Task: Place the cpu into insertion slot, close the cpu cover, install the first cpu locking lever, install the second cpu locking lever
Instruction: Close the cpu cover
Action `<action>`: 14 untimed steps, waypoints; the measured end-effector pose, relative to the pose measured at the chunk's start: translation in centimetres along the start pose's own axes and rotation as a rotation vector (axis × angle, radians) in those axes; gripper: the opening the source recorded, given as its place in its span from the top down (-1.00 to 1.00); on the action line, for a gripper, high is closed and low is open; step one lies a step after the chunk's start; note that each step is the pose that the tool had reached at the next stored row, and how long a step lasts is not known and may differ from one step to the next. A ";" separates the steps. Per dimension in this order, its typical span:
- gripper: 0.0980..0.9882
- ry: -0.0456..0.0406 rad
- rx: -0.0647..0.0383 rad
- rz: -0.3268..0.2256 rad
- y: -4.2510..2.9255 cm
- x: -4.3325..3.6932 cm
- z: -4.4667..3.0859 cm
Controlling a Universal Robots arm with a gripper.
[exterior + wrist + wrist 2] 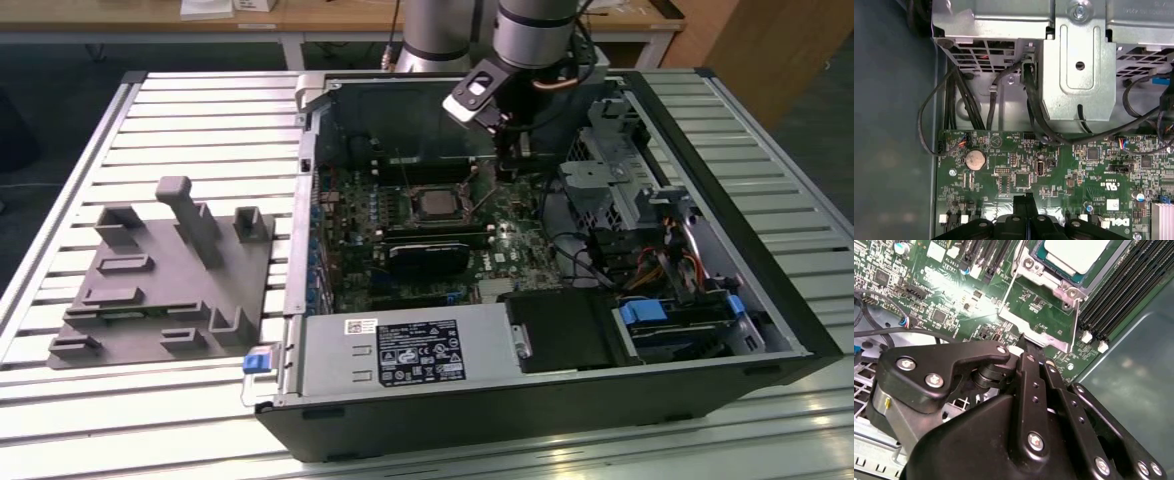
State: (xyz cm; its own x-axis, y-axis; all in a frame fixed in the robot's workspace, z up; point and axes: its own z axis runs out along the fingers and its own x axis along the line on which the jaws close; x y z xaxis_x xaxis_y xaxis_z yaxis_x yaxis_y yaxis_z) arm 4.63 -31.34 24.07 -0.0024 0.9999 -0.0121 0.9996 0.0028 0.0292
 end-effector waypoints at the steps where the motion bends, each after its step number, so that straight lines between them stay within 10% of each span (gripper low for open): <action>1: 0.98 0.0000 0.000 0.000 -0.07 0.00 0.00; 14: 0.98 0.0000 0.000 0.000 -0.81 0.00 0.00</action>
State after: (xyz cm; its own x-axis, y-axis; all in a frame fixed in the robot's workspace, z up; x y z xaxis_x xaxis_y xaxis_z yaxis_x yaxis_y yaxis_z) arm 3.82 -31.34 24.05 -0.0024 0.9999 -0.0121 0.9996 0.0028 0.0292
